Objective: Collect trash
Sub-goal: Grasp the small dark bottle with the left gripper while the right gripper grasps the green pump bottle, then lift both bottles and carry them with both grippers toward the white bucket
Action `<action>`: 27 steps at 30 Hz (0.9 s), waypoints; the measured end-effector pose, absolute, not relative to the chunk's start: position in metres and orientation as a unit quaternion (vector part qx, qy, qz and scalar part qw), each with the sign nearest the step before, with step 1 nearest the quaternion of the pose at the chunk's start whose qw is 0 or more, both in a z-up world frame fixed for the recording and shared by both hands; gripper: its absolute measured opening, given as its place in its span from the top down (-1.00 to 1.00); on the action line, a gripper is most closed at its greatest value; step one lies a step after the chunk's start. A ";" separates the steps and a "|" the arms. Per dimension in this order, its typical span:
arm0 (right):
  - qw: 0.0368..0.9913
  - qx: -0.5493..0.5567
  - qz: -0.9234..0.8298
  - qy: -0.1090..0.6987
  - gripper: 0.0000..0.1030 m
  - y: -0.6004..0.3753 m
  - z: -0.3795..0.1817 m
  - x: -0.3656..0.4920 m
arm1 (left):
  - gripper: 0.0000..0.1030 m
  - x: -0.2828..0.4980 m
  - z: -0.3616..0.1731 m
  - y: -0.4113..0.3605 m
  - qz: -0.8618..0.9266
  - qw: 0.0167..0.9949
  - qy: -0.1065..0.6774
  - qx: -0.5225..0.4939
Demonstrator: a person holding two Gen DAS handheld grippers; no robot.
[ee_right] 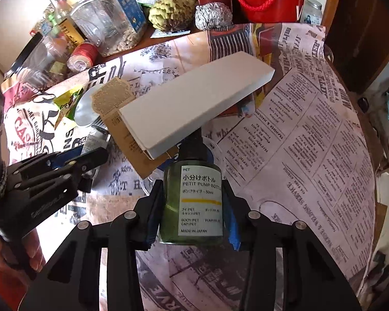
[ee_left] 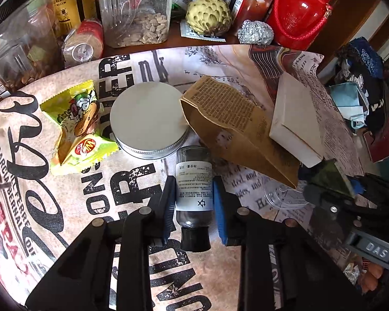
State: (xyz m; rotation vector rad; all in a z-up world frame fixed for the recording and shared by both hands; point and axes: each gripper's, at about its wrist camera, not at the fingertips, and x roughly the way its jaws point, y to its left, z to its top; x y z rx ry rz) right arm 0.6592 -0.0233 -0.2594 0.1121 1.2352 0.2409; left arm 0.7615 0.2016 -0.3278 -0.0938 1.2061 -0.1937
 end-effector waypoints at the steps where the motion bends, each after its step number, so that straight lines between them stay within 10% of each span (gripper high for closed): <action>1: 0.807 0.053 0.115 0.576 0.25 -0.025 -0.258 0.657 | 0.47 0.761 -0.328 0.201 -0.090 0.817 0.567 -0.045; 27: 0.890 0.046 0.183 0.415 0.25 -0.110 -0.115 0.560 | 0.47 0.624 -0.152 0.145 -0.018 0.901 0.421 -0.099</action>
